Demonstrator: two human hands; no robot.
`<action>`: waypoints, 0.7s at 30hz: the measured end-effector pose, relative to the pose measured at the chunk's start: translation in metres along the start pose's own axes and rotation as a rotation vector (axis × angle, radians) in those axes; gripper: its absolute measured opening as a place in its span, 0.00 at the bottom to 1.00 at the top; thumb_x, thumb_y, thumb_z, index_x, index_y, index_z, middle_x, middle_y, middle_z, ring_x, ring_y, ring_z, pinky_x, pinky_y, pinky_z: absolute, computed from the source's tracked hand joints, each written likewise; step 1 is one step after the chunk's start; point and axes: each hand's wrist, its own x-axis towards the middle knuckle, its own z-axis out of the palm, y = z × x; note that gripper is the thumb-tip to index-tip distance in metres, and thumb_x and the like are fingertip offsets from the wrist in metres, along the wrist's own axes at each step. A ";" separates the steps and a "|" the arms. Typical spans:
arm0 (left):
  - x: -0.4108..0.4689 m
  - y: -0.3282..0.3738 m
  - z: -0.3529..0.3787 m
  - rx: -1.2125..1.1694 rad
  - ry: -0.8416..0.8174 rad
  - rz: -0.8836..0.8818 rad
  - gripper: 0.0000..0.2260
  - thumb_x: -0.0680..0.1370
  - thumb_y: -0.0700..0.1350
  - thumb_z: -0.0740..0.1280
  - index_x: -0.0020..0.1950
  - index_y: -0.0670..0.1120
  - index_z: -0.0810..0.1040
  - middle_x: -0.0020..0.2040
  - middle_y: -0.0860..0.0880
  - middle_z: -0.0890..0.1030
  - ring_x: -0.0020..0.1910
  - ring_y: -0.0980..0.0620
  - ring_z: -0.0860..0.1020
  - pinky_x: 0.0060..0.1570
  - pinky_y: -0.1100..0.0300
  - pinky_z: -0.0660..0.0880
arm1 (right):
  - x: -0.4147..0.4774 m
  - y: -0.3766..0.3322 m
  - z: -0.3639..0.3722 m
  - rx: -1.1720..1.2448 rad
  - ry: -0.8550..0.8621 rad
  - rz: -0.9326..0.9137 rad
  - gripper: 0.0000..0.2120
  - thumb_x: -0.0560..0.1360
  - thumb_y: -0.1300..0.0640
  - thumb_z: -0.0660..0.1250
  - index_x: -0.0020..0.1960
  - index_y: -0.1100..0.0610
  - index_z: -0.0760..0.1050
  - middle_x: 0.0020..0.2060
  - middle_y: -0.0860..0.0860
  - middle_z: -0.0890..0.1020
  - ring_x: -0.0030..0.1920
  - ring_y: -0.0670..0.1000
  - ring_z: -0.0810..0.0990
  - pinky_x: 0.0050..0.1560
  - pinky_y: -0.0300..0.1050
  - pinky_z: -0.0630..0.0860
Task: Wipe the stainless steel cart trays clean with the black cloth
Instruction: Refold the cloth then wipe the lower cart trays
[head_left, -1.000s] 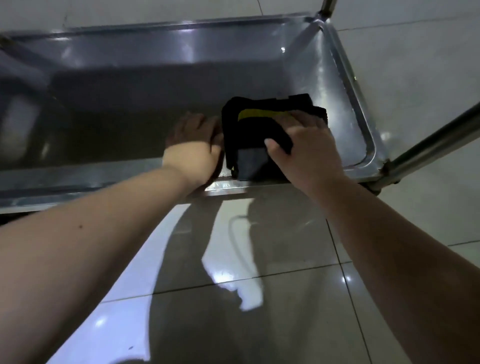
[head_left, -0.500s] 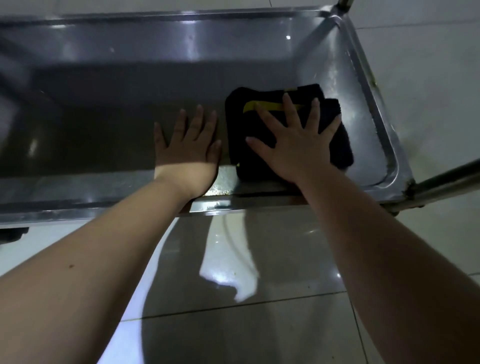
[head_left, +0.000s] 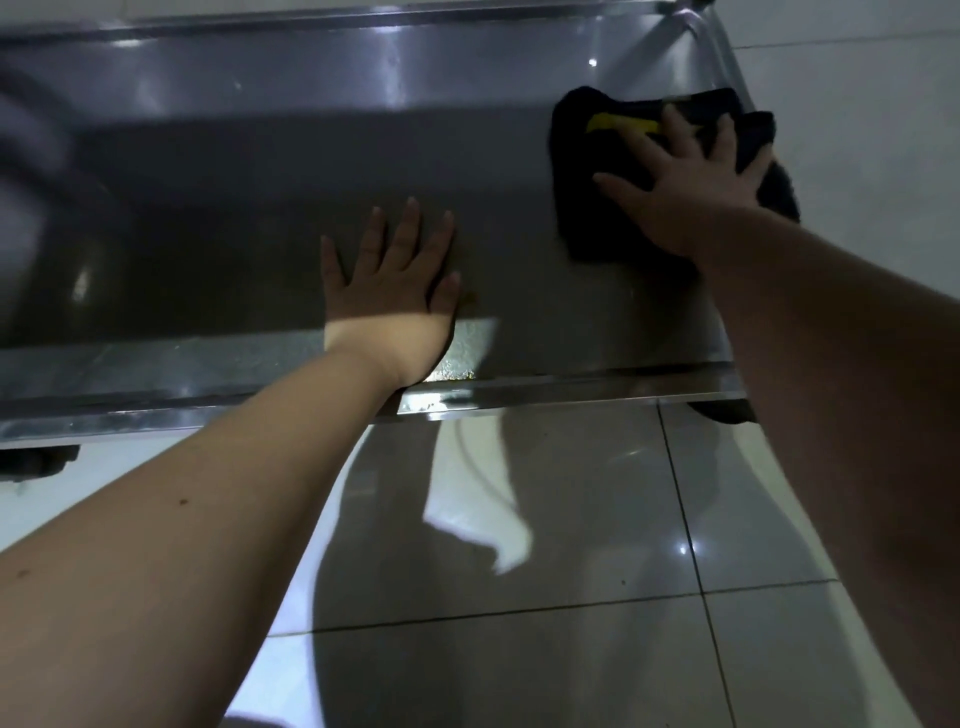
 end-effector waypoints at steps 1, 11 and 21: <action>0.001 0.001 0.000 -0.002 0.000 -0.001 0.25 0.83 0.57 0.49 0.80 0.61 0.45 0.81 0.54 0.45 0.80 0.47 0.44 0.74 0.36 0.39 | -0.001 0.007 0.001 -0.007 -0.001 0.005 0.32 0.75 0.25 0.45 0.76 0.31 0.42 0.80 0.46 0.43 0.78 0.63 0.39 0.71 0.74 0.39; 0.001 0.004 0.001 0.013 -0.015 -0.007 0.25 0.83 0.56 0.48 0.80 0.61 0.44 0.81 0.54 0.44 0.80 0.46 0.43 0.73 0.34 0.40 | -0.121 0.017 0.023 -0.034 -0.015 0.040 0.33 0.73 0.25 0.42 0.76 0.31 0.41 0.79 0.45 0.40 0.78 0.63 0.37 0.72 0.71 0.37; 0.000 0.003 -0.001 -0.017 -0.026 -0.016 0.25 0.83 0.54 0.50 0.80 0.59 0.49 0.81 0.54 0.44 0.80 0.48 0.43 0.74 0.36 0.40 | -0.130 -0.078 0.035 0.004 -0.003 -0.107 0.33 0.72 0.24 0.42 0.75 0.29 0.39 0.79 0.44 0.39 0.77 0.64 0.36 0.70 0.73 0.36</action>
